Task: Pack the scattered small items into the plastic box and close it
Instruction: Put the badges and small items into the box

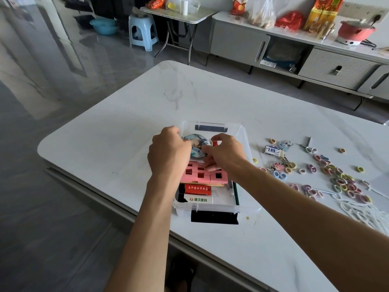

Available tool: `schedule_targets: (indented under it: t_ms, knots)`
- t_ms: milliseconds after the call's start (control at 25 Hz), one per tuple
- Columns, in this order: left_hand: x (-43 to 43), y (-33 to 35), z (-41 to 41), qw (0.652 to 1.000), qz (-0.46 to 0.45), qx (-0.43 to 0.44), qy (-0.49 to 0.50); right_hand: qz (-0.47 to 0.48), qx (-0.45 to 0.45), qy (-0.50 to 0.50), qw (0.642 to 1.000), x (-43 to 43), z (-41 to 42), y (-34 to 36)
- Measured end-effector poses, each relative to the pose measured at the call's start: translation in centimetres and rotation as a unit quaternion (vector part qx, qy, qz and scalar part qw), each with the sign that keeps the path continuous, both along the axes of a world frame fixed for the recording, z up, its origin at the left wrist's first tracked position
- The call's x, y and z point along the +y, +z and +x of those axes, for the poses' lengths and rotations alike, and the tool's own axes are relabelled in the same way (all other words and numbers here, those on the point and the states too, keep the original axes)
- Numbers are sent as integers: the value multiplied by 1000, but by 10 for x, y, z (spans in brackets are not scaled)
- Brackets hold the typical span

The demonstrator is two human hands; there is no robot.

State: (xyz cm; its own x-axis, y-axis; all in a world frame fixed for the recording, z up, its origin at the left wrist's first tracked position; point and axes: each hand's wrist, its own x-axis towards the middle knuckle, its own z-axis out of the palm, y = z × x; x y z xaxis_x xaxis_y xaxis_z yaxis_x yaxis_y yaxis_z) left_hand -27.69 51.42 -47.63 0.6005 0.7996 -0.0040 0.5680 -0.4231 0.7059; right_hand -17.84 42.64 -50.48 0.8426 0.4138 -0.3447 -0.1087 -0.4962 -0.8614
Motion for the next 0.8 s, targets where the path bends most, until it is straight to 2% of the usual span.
schedule_targets:
  t_ms: [80,240,360,480,640,800]
  knots:
    - [-5,2,3,1000,16,-6,-1,15,7,9,1000,-8,-4,10]
    - [-28,13,10,994,67,-82,-32,66,-1,37,997,-48,-5,37]
    - [-63,23,16,986,54,-127,-92,74,-57,30,995,-103,5,52]
    - [-110,28,37,969,27,-140,-201,54,-96,-16,994,-173,27,50]
    - [-162,12,98,953,4,-60,-296,-14,-100,-96,990,-268,70,22]
    - [-182,-19,166,939,135,100,-301,-124,-132,-81,980,-324,105,-12]
